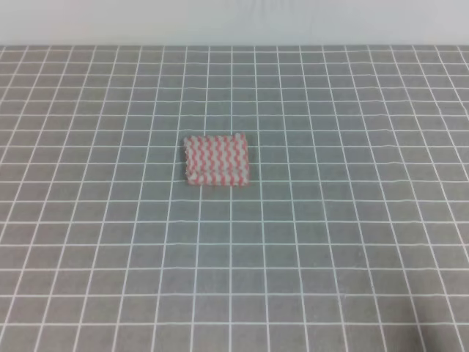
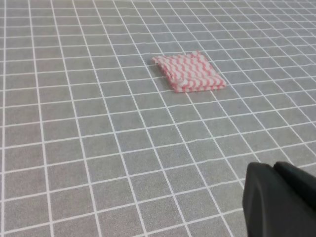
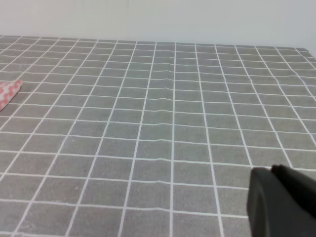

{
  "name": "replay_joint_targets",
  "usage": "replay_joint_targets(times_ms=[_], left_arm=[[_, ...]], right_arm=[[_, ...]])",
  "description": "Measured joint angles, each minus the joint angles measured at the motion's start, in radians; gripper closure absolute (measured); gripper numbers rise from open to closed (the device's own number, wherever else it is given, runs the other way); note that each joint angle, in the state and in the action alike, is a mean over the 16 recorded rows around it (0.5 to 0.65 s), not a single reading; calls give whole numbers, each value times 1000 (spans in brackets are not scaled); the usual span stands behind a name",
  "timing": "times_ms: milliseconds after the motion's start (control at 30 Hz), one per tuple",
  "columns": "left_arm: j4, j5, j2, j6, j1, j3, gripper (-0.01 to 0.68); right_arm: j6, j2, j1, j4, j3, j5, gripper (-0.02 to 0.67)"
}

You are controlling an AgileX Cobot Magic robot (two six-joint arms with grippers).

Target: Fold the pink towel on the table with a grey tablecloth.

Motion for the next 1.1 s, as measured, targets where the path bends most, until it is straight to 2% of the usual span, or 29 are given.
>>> replay_joint_targets(times_ms=[167,300,567,700,833,1100], left_arm=[[35,-21,1,17,0,3,673],[75,-107,3,31,0,24,673],[170,-472,8,36,22,158,673],[185,-642,7,36,70,250,673],[189,-750,0,36,142,342,673],[150,-714,-48,38,291,445,673]], right_arm=[[0,-2,0,0,-3,2,666],[1,-2,0,1,-6,6,666],[0,-2,0,2,-6,6,666],[0,-2,0,2,-6,7,666],[0,-2,0,3,-8,7,666],[0,-3,0,3,-9,8,666]])
